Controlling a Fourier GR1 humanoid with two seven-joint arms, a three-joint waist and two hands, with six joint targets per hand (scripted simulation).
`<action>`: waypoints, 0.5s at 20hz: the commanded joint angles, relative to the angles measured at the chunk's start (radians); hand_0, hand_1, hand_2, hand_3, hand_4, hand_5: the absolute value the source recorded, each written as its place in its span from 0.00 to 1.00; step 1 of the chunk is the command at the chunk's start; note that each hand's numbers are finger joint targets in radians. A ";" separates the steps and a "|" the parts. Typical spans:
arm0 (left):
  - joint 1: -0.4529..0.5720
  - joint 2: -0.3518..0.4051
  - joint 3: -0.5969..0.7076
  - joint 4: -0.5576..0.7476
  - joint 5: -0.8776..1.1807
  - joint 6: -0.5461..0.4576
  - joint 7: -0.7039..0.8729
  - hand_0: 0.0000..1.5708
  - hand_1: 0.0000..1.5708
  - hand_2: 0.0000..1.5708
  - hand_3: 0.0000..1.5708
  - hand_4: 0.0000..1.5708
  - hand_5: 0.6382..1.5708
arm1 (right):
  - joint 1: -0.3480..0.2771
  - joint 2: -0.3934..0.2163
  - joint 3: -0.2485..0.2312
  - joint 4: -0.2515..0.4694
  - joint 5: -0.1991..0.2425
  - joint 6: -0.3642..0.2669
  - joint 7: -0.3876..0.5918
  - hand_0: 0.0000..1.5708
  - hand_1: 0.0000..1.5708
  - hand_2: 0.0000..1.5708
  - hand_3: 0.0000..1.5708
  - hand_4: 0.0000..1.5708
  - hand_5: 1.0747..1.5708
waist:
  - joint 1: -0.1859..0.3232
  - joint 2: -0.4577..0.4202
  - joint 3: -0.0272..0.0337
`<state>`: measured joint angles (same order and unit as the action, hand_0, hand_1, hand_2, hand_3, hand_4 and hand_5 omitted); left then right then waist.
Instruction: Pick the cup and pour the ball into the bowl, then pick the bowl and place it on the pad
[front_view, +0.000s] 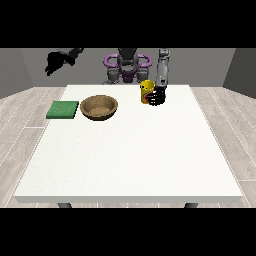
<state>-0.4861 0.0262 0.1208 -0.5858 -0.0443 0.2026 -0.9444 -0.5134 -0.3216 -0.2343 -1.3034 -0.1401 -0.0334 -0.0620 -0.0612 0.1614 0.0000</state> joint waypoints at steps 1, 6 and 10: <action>-0.010 0.003 -0.026 -0.032 -0.024 0.027 0.056 0.86 0.86 1.00 1.00 0.84 0.57 | 0.064 0.010 -0.008 0.052 0.010 0.006 -0.047 0.00 0.00 0.26 0.43 0.37 1.00 | 0.029 -0.069 0.0002; -0.126 0.029 -0.057 -0.071 -0.075 0.080 0.198 0.86 0.86 1.00 1.00 0.83 0.55 | 0.046 -0.021 -0.031 0.100 -0.020 0.050 -0.037 0.00 0.00 0.26 0.42 0.35 1.00 | 0.018 -0.083 0.0003; -0.199 -0.004 -0.119 -0.063 -0.194 0.266 0.299 0.86 0.86 1.00 1.00 0.84 0.62 | 0.007 -0.069 -0.066 0.138 -0.037 0.081 -0.063 0.00 0.00 0.24 0.44 0.35 1.00 | -0.006 -0.057 0.0007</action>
<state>-0.6162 0.0309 0.0352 -0.6533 -0.1622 0.3457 -0.7131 -0.4831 -0.3741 -0.2887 -1.1817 -0.1668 0.0273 -0.1041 -0.0381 0.0779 0.0010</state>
